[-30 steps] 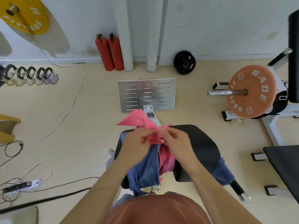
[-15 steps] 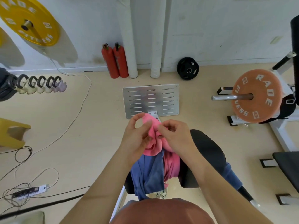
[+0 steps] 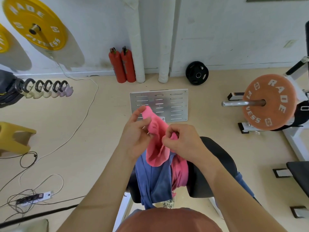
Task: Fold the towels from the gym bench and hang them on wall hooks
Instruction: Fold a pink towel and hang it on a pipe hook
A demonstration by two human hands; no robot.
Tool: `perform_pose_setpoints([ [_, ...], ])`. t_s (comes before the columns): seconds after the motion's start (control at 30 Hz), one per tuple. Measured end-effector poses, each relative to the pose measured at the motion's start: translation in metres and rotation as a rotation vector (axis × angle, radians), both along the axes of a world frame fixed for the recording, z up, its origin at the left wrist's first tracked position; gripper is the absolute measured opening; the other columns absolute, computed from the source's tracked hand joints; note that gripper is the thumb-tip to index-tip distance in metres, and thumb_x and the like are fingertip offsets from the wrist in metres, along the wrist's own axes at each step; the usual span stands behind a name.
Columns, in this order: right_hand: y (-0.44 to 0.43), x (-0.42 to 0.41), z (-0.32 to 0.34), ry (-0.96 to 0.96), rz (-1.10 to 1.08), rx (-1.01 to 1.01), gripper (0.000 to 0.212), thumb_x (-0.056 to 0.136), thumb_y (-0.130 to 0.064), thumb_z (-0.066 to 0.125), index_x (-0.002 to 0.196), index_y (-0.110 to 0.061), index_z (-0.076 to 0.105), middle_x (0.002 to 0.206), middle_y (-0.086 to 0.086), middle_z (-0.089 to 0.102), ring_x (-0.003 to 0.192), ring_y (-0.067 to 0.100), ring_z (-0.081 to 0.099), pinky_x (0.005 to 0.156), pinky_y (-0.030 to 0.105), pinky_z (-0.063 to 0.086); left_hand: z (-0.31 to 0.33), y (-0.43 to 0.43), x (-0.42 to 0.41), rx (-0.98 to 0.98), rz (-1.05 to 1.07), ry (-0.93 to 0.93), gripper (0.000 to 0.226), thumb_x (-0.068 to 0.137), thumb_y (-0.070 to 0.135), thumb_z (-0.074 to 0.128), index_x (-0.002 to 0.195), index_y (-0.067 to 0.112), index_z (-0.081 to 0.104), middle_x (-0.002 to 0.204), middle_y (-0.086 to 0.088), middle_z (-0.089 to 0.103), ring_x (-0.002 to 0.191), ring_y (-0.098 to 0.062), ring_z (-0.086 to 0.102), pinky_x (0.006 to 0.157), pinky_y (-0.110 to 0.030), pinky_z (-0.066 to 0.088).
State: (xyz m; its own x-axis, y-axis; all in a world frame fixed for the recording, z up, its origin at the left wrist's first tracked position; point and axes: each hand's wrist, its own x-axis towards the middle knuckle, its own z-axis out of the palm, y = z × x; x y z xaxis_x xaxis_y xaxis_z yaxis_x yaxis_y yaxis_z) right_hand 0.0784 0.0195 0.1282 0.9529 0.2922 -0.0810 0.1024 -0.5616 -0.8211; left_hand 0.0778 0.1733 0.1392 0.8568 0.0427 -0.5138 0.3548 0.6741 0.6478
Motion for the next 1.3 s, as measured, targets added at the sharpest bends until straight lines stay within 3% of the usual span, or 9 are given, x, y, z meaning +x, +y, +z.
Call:
perform_pose_setpoints([
  [0.13,0.008,0.003,0.009,-0.079,0.113,-0.25,0.021,0.077,-0.038,0.069,0.072,-0.022,0.057,0.071,-0.008,0.056,0.067,0.01,0.052,0.059,0.026,0.039,0.007,-0.011,-0.004,0.091,-0.088,-0.097,0.05,0.085,-0.016,0.048,0.126,0.012,0.052,0.078,-0.017,0.054,0.054,-0.019,0.053,0.05,-0.024,0.049],
  [0.27,0.018,0.0,0.011,-0.219,0.113,-0.42,0.034,0.086,-0.027,0.057,0.059,-0.022,0.038,0.059,-0.006,0.039,0.061,0.017,0.041,0.054,0.028,0.024,0.011,-0.015,-0.005,0.022,-0.022,-0.113,0.042,0.085,-0.016,0.046,0.115,0.012,0.057,0.07,-0.014,0.058,0.052,-0.017,0.055,0.051,-0.025,0.05],
  [0.43,0.01,0.003,0.016,0.117,-0.095,0.02,0.031,0.072,-0.013,0.064,0.044,-0.024,0.058,0.047,-0.007,0.049,0.049,0.005,0.041,0.052,0.023,0.035,0.008,0.006,0.009,0.151,0.087,-0.071,0.035,0.084,-0.012,0.053,0.102,0.016,0.063,0.065,-0.004,0.053,0.058,-0.015,0.051,0.054,-0.025,0.051],
  [0.63,0.005,0.007,0.022,0.044,-0.115,-0.01,0.025,0.073,-0.014,0.062,0.051,-0.008,0.05,0.048,-0.005,0.035,0.05,0.009,0.03,0.05,0.025,0.03,0.011,0.001,0.004,0.195,-0.05,-0.021,0.013,0.091,0.015,0.057,0.087,0.016,0.069,0.071,-0.002,0.061,0.062,-0.013,0.059,0.06,-0.029,0.048],
  [0.73,0.001,0.01,0.025,0.036,-0.059,-0.045,0.021,0.073,-0.015,0.064,0.058,-0.004,0.054,0.05,-0.006,0.038,0.05,0.009,0.031,0.051,0.025,0.032,0.011,0.005,-0.002,0.186,-0.147,-0.149,0.024,0.084,-0.003,0.059,0.101,0.012,0.066,0.08,-0.005,0.068,0.072,-0.015,0.065,0.064,-0.026,0.053],
  [0.83,-0.005,0.014,0.029,0.084,-0.044,-0.003,0.015,0.072,-0.012,0.064,0.061,-0.004,0.058,0.054,0.004,0.047,0.053,0.01,0.039,0.053,0.033,0.038,0.015,0.011,-0.003,0.478,-0.23,-0.301,0.049,0.073,-0.024,0.059,0.105,0.012,0.067,0.09,-0.002,0.073,0.083,-0.012,0.068,0.076,-0.023,0.054],
  [1.0,-0.02,0.02,0.04,0.293,-0.02,0.249,0.02,0.079,-0.017,0.075,0.07,-0.003,0.066,0.064,0.013,0.064,0.058,0.012,0.058,0.061,0.025,0.049,0.034,0.022,0.001,0.838,-0.057,-0.358,0.021,0.085,-0.004,0.062,0.084,0.015,0.071,0.067,0.007,0.072,0.064,-0.005,0.065,0.067,-0.015,0.052],
  [1.13,-0.03,0.028,0.046,0.087,-0.078,0.036,0.017,0.077,-0.013,0.072,0.067,-0.015,0.059,0.062,-0.005,0.056,0.058,0.003,0.046,0.06,0.022,0.04,0.048,0.037,0.002,1.288,-0.012,-0.461,0.02,0.091,0.014,0.059,0.078,0.028,0.065,0.087,0.012,0.057,0.081,0.002,0.053,0.07,-0.007,0.039],
  [1.3,-0.017,0.027,0.065,-0.154,-0.106,0.008,0.029,0.074,0.004,0.056,0.083,-0.024,0.055,0.073,-0.012,0.055,0.065,0.001,0.05,0.063,0.02,0.042,0.067,0.031,0.002,1.013,-0.235,-0.53,0.018,0.091,0.023,0.054,0.075,0.021,0.062,0.078,-0.001,0.062,0.075,-0.018,0.054,0.069,-0.029,0.046],
])
